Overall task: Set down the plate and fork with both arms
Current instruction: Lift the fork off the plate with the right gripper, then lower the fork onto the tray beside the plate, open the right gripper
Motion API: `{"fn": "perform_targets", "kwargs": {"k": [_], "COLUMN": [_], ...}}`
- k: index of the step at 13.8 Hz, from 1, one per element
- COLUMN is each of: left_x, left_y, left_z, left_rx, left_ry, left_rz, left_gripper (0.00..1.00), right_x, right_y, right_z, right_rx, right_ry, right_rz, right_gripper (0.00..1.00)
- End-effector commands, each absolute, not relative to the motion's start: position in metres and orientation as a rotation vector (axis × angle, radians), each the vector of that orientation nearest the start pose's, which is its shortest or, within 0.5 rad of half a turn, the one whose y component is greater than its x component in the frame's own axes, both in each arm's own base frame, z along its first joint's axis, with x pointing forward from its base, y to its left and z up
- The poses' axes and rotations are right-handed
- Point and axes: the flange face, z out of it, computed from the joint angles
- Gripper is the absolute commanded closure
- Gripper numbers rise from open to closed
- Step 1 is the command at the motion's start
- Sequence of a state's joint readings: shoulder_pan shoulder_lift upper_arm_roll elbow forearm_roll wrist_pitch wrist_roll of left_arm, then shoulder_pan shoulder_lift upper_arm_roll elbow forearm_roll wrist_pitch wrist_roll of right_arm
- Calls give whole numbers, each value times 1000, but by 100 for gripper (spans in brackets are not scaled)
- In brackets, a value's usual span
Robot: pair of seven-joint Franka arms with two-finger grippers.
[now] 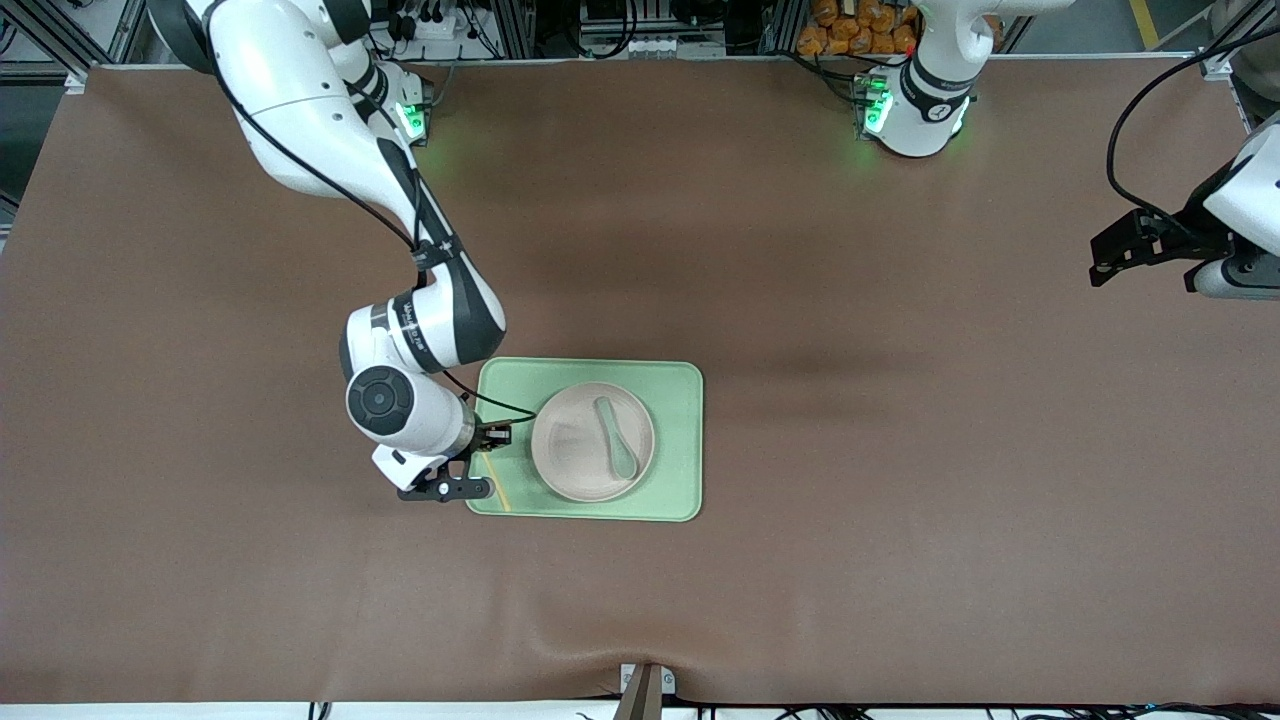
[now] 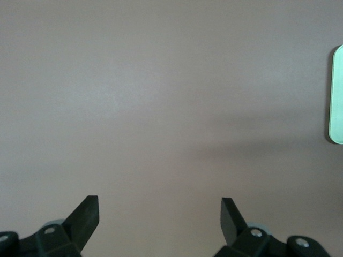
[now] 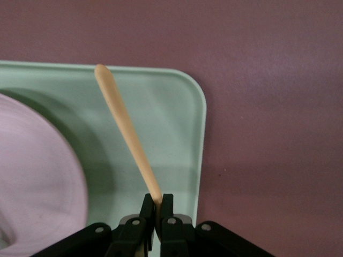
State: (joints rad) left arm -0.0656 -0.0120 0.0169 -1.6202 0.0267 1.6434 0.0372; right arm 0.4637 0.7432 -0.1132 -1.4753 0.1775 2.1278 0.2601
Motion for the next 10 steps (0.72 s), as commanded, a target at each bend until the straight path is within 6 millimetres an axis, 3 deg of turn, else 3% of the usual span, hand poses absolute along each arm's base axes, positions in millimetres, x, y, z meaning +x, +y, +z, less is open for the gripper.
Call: {"fn": "perform_targets", "kwargs": {"k": [1, 6, 10], "left_x": [561, 561, 561], "left_y": [-23, -23, -16], "left_z": [619, 619, 619], "left_rx": [-3125, -3126, -3128], "left_ry": [126, 126, 109], "left_rz": [-62, -62, -60], "left_gripper": [0, 0, 0], "right_x": [645, 639, 629], "right_y": [265, 266, 279], "right_z": [222, 208, 193], "right_rx": [-3057, -3046, -3003], "right_ry": [98, 131, 209], "right_rz": [223, 254, 189], "right_gripper": [100, 100, 100]}}
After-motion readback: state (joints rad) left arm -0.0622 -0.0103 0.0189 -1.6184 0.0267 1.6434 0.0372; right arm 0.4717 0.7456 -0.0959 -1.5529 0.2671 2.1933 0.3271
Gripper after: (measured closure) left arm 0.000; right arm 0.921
